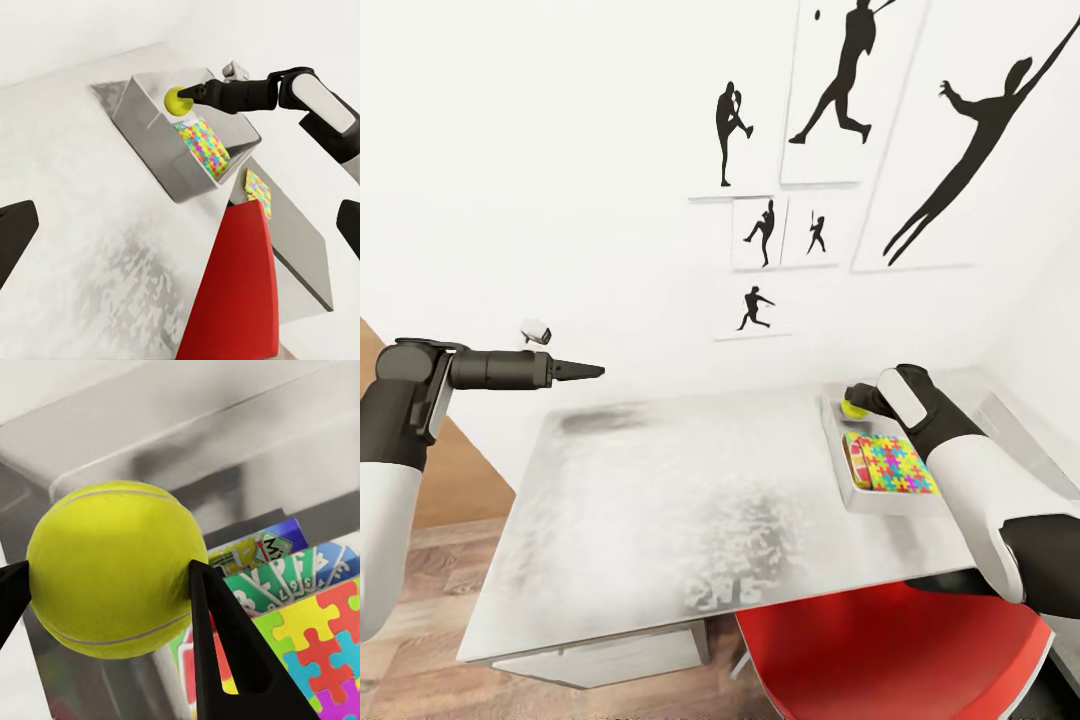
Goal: Put all the toys in the child's room - the three board games (two on the bed and one on the table), the two jigsaw puzzles on the table, and the tennis ball on the table - inside the toy box on the table in the child's room.
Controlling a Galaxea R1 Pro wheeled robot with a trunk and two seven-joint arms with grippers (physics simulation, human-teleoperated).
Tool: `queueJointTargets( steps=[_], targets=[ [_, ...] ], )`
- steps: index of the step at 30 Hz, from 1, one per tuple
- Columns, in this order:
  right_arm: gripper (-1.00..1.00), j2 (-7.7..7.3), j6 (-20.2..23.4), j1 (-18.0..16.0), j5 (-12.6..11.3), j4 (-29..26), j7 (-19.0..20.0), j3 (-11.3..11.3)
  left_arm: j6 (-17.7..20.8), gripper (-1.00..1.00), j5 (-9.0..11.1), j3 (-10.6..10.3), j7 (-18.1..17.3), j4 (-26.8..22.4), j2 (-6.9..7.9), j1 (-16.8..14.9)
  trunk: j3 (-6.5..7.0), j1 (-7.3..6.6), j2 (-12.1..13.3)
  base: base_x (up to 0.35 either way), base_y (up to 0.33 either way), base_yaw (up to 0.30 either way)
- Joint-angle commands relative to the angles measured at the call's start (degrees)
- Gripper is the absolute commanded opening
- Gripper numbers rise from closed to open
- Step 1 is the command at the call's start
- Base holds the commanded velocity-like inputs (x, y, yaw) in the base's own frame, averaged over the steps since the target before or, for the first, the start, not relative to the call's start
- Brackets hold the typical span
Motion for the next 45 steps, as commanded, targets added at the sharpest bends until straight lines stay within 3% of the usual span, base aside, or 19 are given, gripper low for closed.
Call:
queueJointTargets(
  steps=[1,13,14,45],
  targets=[
    [-1.0,-0.16,0.0,0.0,-0.8,-0.1,-0.5,0.4,0.6,1.0,-0.5,0.1,-0.4,0.0,0.0,-0.1,-0.21,0.03,-0.1,0.0,0.0,0.0],
    [-1.0,-0.18,0.0,0.0,-0.8,-0.2,-0.5,0.4,0.6,1.0,-0.5,0.1,-0.4,0.0,-0.07,-0.1,-0.45,0.03,-0.1,0.0,0.0,0.0],
    [1.0,-0.11,0.0,0.0,-0.8,-0.1,-0.5,0.4,0.6,1.0,-0.5,0.1,-0.4,0.0,-0.07,-0.1,-0.45,0.03,-0.1,0.0,0.0,0.0],
    [1.0,0.2,0.0,0.0,-0.8,-0.2,-0.5,0.4,0.6,1.0,-0.5,0.0,-0.4,0.0,-0.07,-0.1,-0.27,0.03,-0.1,0.0,0.0,0.0]
  ],
)
